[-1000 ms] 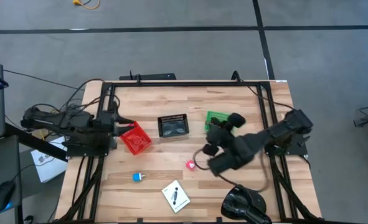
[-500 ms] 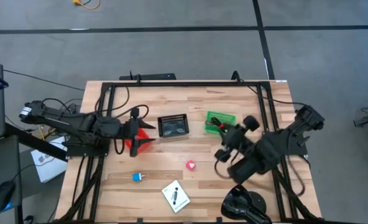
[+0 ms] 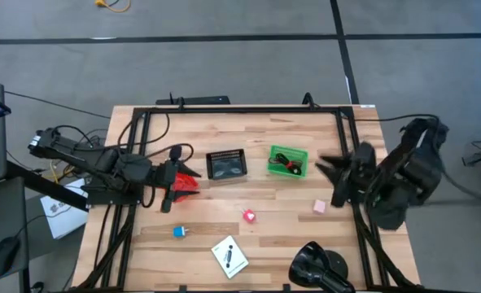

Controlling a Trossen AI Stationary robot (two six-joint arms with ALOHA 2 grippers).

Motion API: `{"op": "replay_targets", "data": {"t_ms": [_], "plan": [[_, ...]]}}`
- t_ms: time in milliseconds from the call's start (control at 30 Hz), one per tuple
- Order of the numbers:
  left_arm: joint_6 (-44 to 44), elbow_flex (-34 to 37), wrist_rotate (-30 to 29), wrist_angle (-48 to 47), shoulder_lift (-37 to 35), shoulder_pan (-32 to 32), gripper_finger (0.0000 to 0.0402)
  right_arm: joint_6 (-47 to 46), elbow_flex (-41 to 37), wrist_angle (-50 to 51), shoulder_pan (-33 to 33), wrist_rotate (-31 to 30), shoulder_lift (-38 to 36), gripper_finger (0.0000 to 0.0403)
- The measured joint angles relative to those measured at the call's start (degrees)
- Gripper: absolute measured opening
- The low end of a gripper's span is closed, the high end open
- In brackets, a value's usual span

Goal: Pick and place items into bin
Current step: Put the blue charger adapter into the black bin

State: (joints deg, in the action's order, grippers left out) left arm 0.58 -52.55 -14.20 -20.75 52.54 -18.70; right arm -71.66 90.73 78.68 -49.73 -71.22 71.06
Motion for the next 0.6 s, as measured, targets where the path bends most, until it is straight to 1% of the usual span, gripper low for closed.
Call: {"op": "replay_targets", "data": {"t_ms": [67, 167, 233, 300, 367, 433, 533, 600], "plan": [[0.46, 0.42, -0.02, -0.79, 0.10, -0.66, 0.0215, -3.41, -3.74, 0.44, -0.19, 1.25, -1.50, 0.0119], [1.40, 1.29, 0.05, -1.56, 0.10, -1.83, 0.0215, -8.56, -9.14, 2.42, 0.68, 1.48, -5.55, 0.0119], [1.79, 1.31, 0.12, -2.59, 0.10, -2.47, 0.0215, -13.01, -13.63, 2.95, 1.94, 1.56, -8.73, 0.0119], [2.45, 1.31, 0.03, -3.30, 0.23, -2.83, 0.0215, -15.71, -17.95, 1.99, 4.24, 3.51, -12.43, 0.0119], [2.80, 1.32, 0.00, -3.44, 0.59, -3.12, 0.0214, -17.40, -22.14, -0.19, 6.80, 9.73, -15.52, 0.0119], [2.82, 1.33, -0.04, -3.19, 0.83, -3.47, 0.0214, -19.01, -26.27, -2.95, 9.12, 17.26, -17.62, 0.0119], [1.12, 1.31, -0.75, -3.45, 1.85, -3.47, 0.0214, -20.99, -31.79, -4.80, 12.20, 28.58, -18.61, 0.0118], [-0.52, 1.31, -1.97, -3.36, 2.77, -3.46, 0.0214, -24.45, -35.16, -4.79, 13.80, 33.94, -18.61, 0.0118]]}}
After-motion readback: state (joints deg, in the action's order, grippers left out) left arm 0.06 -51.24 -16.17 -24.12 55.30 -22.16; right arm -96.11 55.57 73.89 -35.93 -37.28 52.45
